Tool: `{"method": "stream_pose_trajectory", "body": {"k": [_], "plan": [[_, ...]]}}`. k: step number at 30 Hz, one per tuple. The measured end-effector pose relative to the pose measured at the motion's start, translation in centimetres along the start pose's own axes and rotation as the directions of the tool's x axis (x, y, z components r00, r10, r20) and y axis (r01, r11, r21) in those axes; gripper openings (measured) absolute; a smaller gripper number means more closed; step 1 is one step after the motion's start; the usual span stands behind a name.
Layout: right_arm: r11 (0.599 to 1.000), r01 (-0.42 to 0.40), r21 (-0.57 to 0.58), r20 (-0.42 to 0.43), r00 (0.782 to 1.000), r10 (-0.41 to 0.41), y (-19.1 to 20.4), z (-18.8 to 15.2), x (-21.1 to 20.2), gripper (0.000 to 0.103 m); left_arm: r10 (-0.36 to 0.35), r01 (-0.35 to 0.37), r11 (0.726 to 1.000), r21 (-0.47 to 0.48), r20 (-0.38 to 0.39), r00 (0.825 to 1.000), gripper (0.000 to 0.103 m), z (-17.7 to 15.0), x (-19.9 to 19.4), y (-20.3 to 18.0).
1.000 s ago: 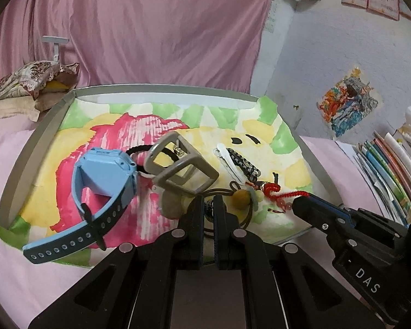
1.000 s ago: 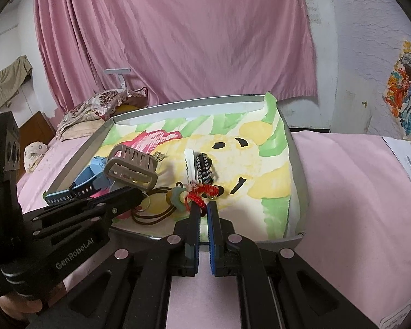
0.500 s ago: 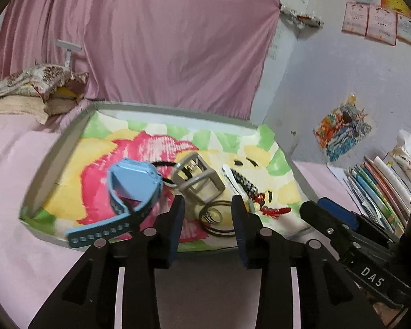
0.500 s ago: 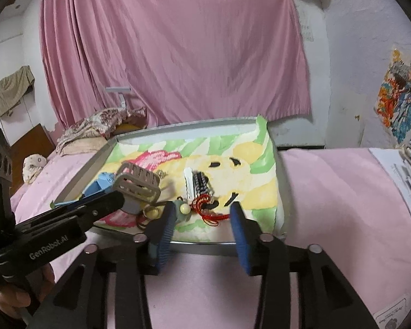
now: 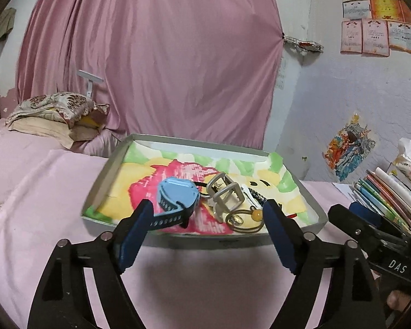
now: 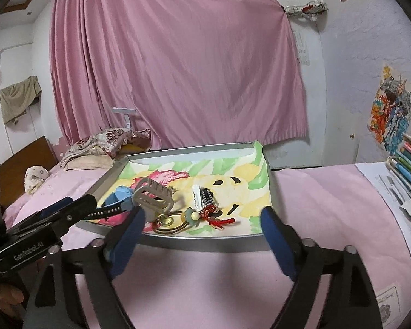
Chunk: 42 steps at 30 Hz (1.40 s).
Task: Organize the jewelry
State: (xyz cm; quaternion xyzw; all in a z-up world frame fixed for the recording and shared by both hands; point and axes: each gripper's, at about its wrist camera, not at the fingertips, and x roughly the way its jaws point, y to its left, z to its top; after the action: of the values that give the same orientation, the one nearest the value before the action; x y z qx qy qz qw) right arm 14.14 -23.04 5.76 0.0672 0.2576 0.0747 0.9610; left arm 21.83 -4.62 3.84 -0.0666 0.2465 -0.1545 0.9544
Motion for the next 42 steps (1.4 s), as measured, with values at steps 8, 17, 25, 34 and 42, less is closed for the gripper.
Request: {"method": "stream_pose_trajectory", "body": {"k": [8, 17, 25, 34, 42], "plan": [[0.999, -0.01, -0.034, 0.052, 0.999, 0.012, 1.1, -1.0, -2.8, 0.103, 0.034, -0.035, 0.999, 0.024, 0.061, 0.998, 0.088, -1.5, -3.9, 0.0], [0.998, -0.013, -0.056, 0.102, 0.995, 0.019, 2.2, -3.2, -6.0, 0.103, 0.069, -0.072, 0.997, 0.02, 0.115, 0.991, 0.094, -3.6, -8.5, 0.1], [0.997, -0.006, -0.079, 0.131, 0.991, 0.017, 2.9, -5.6, -8.5, 0.103, 0.106, -0.11, 0.994, 0.024, 0.135, 0.985, 0.094, -6.3, -11.5, -0.1], [0.996, -0.007, -0.093, 0.145, 0.989, 0.02, 3.3, -8.0, -10.6, 0.103, 0.129, -0.134, 0.991, 0.017, 0.166, 0.978, 0.094, -9.1, -13.9, -0.1], [0.995, -0.006, -0.099, 0.171, 0.985, 0.023, 3.7, -9.2, -11.6, 0.103, 0.142, -0.149, 0.988, 0.025, 0.191, 0.971, 0.094, -11.1, -15.5, 0.0]]}}
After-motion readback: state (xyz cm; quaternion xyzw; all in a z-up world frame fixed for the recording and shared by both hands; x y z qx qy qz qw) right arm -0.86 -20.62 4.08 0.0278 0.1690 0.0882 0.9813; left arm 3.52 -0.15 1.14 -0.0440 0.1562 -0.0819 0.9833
